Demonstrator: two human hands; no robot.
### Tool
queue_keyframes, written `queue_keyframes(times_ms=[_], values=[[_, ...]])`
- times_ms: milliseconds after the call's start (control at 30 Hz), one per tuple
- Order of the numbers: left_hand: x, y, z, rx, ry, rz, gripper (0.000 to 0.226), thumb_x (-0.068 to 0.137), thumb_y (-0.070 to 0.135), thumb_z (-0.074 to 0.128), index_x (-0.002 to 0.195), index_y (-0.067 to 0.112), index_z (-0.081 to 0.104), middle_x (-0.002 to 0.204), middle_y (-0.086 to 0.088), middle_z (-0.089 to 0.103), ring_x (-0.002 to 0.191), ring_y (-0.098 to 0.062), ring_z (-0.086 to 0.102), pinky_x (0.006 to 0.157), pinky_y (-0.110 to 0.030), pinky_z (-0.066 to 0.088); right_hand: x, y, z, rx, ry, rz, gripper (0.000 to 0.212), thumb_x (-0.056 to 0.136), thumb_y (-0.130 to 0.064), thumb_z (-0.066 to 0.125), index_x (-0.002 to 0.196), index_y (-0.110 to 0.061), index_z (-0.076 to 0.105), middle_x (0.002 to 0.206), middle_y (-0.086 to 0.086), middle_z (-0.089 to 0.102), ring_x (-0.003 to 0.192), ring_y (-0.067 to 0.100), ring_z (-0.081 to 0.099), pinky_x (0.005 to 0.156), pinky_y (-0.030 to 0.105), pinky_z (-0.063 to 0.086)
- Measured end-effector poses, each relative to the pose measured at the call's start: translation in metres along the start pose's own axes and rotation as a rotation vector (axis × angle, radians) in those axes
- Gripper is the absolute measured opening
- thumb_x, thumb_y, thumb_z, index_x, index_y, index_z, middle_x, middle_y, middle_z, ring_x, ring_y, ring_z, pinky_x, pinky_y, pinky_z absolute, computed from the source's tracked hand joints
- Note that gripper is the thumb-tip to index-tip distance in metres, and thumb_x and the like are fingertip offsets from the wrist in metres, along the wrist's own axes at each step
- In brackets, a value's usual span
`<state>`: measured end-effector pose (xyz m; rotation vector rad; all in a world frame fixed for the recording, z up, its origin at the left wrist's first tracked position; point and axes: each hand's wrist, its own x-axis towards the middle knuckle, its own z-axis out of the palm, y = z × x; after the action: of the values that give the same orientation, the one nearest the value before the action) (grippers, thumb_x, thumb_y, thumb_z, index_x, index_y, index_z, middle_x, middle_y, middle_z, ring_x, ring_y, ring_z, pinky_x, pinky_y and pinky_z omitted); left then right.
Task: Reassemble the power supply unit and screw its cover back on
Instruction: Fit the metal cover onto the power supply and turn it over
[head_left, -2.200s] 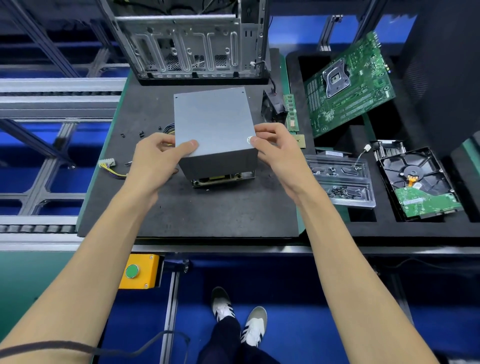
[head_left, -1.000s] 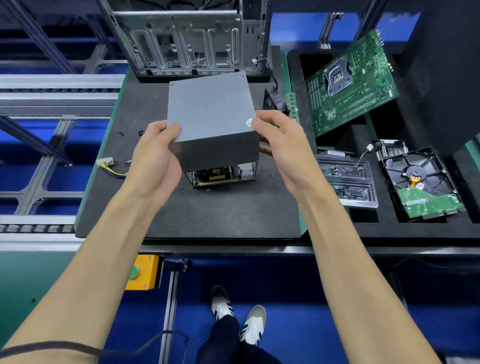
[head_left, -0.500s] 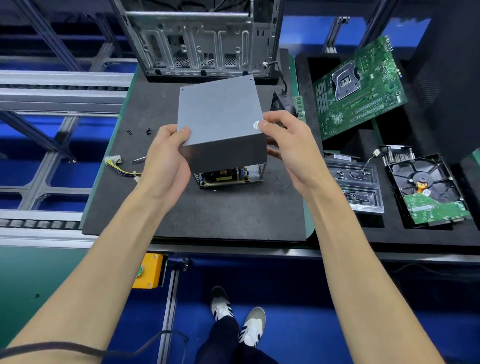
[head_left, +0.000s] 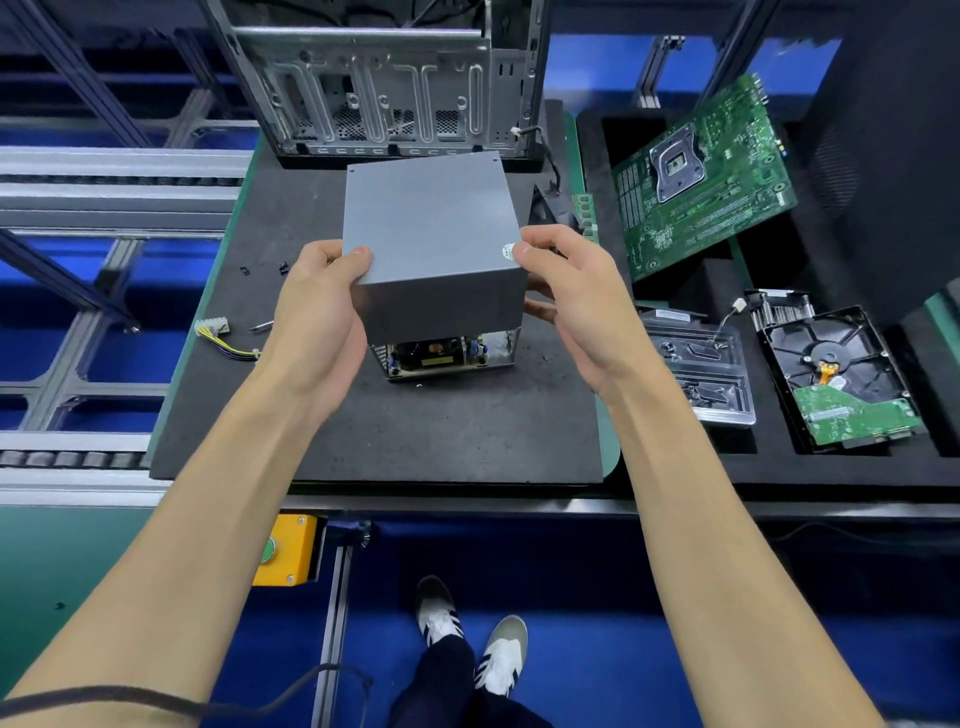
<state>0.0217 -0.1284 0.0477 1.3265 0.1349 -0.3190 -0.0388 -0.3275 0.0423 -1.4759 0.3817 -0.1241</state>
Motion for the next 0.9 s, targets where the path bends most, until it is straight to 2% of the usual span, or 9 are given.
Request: queue_keyframes(times_ms=[67, 200, 333, 600, 767, 900], values=[[0.0, 0.0021, 0.0014, -0.009, -0.002, 0.018, 0.01, 0.104, 0.01, 0.049, 0.111, 0.011, 0.054, 0.113, -0.005, 0.075, 0.103, -0.018, 0.07, 0.099, -0.039, 0.053, -0.0008, -0.0006, 0.0, 0.017, -0.012, -0.011, 0.013, 0.102, -0.019, 0.06, 0.114, -0.016, 0.065, 0.092, -0.006, 0.069, 0.081, 0.007, 0.063, 0.075, 0.023, 0.05], [-0.0003, 0.0039, 0.0025, -0.001, 0.008, 0.026, 0.01, 0.104, 0.01, 0.048, 0.113, 0.01, 0.053, 0.115, -0.008, 0.073, 0.103, -0.017, 0.07, 0.096, -0.036, 0.054, -0.0004, -0.0025, 0.0012, 0.033, -0.009, -0.003, 0.009, 0.102, -0.019, 0.06, 0.109, -0.019, 0.064, 0.093, -0.004, 0.068, 0.081, 0.006, 0.063, 0.074, 0.023, 0.05], [-0.0012, 0.0012, 0.0001, 0.017, 0.027, 0.016, 0.009, 0.105, 0.01, 0.048, 0.111, 0.011, 0.054, 0.113, -0.007, 0.073, 0.103, -0.017, 0.069, 0.096, -0.036, 0.053, 0.001, -0.0006, 0.0023, -0.013, -0.01, 0.018, 0.01, 0.1, -0.018, 0.062, 0.11, -0.017, 0.064, 0.101, 0.002, 0.065, 0.091, 0.014, 0.061, 0.085, 0.03, 0.052], [0.0038, 0.0009, -0.0018, -0.041, 0.013, -0.012, 0.011, 0.104, 0.008, 0.049, 0.11, 0.01, 0.057, 0.113, -0.006, 0.076, 0.107, -0.019, 0.07, 0.103, -0.039, 0.052, 0.0028, -0.0043, 0.005, -0.031, 0.002, 0.019, 0.009, 0.1, -0.019, 0.062, 0.109, -0.018, 0.064, 0.087, -0.005, 0.062, 0.075, 0.006, 0.058, 0.078, 0.027, 0.051], [0.0057, 0.003, -0.0044, -0.084, -0.001, -0.035, 0.01, 0.103, 0.007, 0.05, 0.106, 0.011, 0.058, 0.109, -0.006, 0.077, 0.109, -0.02, 0.071, 0.097, -0.036, 0.056, 0.0021, -0.0049, 0.0059, -0.04, -0.005, 0.013, 0.008, 0.1, -0.02, 0.062, 0.108, -0.019, 0.064, 0.089, -0.003, 0.061, 0.077, 0.009, 0.057, 0.081, 0.029, 0.051], [0.0074, 0.0047, -0.0037, -0.111, -0.026, -0.049, 0.011, 0.103, 0.005, 0.049, 0.105, 0.009, 0.058, 0.103, -0.005, 0.079, 0.1, -0.017, 0.074, 0.081, -0.029, 0.059, 0.0034, -0.0046, 0.0045, -0.04, -0.002, 0.002, 0.011, 0.101, -0.021, 0.061, 0.111, -0.018, 0.064, 0.092, -0.002, 0.062, 0.078, 0.009, 0.056, 0.08, 0.029, 0.049]])
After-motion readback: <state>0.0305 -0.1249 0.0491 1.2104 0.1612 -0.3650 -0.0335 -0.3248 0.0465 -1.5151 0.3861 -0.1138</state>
